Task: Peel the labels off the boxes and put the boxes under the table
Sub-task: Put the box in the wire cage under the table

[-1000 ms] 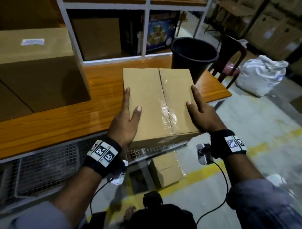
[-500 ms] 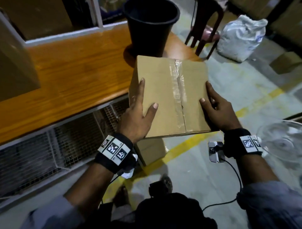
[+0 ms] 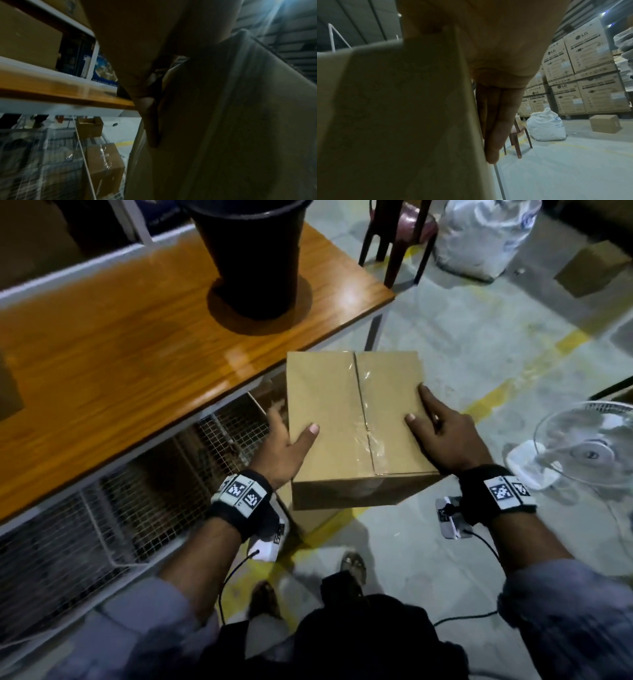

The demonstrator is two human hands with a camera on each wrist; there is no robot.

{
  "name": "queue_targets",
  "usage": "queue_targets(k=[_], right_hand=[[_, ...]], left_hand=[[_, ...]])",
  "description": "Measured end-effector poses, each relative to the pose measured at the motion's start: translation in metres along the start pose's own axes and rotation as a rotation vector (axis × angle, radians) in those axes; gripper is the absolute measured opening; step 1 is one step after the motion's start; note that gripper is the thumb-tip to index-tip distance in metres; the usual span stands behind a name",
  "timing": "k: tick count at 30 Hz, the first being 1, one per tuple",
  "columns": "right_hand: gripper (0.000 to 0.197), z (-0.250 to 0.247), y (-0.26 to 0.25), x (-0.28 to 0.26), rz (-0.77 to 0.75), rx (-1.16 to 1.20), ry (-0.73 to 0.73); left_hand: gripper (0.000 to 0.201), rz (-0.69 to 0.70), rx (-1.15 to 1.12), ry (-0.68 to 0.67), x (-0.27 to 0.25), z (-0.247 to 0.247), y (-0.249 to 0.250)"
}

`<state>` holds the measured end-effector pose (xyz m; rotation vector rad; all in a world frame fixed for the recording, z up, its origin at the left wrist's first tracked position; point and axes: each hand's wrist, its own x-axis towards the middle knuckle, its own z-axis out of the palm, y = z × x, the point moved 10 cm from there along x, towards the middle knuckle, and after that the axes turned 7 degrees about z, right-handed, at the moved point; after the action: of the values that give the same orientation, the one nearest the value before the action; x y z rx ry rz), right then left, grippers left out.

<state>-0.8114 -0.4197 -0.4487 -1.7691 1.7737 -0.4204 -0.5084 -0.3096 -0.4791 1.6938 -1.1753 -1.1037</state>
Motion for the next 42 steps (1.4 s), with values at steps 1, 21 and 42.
queue_targets(k=[1, 21, 42], right_hand=[[0.066, 0.006, 0.001, 0.001, 0.011, -0.018, -0.008], [0.069, 0.271, 0.132, -0.022, 0.648, -0.028, 0.290], [0.072, 0.464, 0.221, -0.032, 0.793, -0.092, 0.253]], left_hand=[[0.072, -0.029, -0.006, 0.013, 0.008, -0.002, -0.008], [0.042, -0.027, 0.301, -0.533, 0.213, 0.045, -0.244], [0.072, -0.007, 0.418, -0.640, 0.236, 0.088, -0.414]])
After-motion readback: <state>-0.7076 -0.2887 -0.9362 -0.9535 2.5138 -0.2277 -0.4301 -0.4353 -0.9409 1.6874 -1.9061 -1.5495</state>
